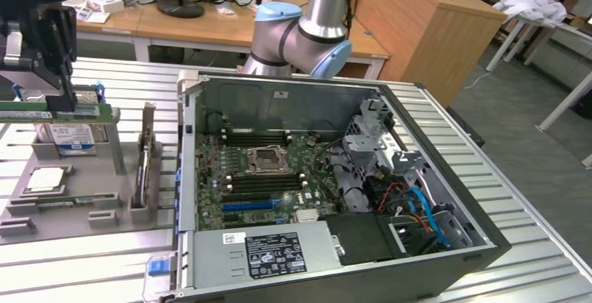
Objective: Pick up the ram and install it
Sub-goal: 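Pick up the ram and move it above insertion slot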
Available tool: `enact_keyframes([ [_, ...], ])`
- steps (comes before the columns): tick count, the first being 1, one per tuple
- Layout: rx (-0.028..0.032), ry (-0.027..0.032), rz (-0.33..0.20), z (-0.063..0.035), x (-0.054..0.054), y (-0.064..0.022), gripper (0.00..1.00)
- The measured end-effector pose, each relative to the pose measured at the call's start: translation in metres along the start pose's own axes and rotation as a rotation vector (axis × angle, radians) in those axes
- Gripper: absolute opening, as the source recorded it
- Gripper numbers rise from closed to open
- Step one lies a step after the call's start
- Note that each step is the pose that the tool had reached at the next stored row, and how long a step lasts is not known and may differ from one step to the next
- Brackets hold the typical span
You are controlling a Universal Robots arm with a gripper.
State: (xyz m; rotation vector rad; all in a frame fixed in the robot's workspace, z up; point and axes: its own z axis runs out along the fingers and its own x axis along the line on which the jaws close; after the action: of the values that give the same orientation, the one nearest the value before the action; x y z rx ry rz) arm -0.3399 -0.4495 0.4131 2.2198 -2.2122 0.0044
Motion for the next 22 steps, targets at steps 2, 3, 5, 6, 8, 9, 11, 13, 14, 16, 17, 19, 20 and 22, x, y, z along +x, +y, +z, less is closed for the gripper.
enact_keyframes([
  [2,0.0,0.0,0.0,0.0,0.0,-0.0011,0.12],
  [3,0.0,0.0,0.0,0.0,0.0,-0.0017,0.12],
  [5,0.0001,-0.0001,0.0,0.0001,0.0,-0.0027,0.12],
  [6,0.0001,-0.0001,0.0,0.0,0.0,-0.0032,0.12],
  [8,0.0001,0.0,0.0,0.0,0.0,-0.0043,0.12],
  [9,0.0,-0.0001,0.0,0.0,0.0,-0.0048,0.12],
  [11,0.0,0.0,0.0,0.0,0.0,-0.0057,0.12],
  [13,0.0001,-0.0001,0.0,0.0,0.0,-0.007,0.12],
  [14,0.0001,-0.0001,0.0,0.0,0.0,-0.0078,0.12],
  [16,0.0,-0.0001,0.0,0.0,0.0,-0.0094,0.12],
  [17,0.0001,-0.0001,0.0,0.0,0.0,-0.0102,0.12],
  [19,0.0,-0.0001,0.0,0.0,0.0,-0.0118,0.12],
  [20,0.0,-0.0001,0.0,0.0,0.0,-0.0126,0.12],
  [22,0.0,0.0,0.0,0.0,0.0,-0.0142,0.12],
])
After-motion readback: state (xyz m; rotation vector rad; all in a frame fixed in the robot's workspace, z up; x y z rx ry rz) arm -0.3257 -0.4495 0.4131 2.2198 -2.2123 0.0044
